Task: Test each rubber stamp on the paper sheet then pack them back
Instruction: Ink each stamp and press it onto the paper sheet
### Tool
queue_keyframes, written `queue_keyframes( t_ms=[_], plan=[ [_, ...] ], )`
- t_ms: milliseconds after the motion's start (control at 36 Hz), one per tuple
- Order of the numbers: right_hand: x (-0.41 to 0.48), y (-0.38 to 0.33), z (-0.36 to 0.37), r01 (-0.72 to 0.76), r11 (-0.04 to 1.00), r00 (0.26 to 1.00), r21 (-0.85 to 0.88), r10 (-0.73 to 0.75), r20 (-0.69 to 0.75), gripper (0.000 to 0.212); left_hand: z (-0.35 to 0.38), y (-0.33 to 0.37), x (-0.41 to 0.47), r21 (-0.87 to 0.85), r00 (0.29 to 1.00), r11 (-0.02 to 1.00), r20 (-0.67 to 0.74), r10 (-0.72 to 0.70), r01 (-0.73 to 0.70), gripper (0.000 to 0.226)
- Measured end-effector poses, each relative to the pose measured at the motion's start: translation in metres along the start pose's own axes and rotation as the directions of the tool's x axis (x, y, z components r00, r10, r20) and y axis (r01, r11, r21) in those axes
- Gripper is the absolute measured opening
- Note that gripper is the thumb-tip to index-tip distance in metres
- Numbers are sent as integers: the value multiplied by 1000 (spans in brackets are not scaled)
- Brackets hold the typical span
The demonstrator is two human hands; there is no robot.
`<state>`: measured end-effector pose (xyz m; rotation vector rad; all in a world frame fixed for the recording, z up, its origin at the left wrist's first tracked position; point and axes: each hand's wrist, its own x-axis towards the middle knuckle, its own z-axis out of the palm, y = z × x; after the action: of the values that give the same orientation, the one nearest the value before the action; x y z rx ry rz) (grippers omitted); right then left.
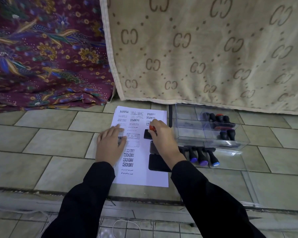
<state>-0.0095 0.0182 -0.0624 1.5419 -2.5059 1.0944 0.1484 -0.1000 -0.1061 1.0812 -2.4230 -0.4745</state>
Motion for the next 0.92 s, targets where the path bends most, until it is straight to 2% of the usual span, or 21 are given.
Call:
queue_keyframes(
  t_ms=[111,278,389,583,778,917],
  plan=[
    [-4,1,-1,17,1000,1000,-10,-17,7,10,-2,0,1,-29,999,999,24,-24,25,30],
    [-3,0,-2,25,999,1000,-34,-24,18,10,-10,2,4,-186,997,979,27,-77,81,23],
    [-2,-1,-3,20,999,999,-47,-18,30,9,-14,3,6,-180,994,980,80,-73,87,26],
    [-4,2,-7,33,998,998,-62,-29,54,10,-15,3,7,43,986,999,169,16,-24,40],
    [-2,2,-13,5,1000,999,-13,-4,47,16,-8,8,2,232,990,969,135,49,-79,39],
    [-3,5,-33,-67,987,987,147,87,-134,18,-6,10,-1,316,990,943,121,69,-105,46]
  ],
)
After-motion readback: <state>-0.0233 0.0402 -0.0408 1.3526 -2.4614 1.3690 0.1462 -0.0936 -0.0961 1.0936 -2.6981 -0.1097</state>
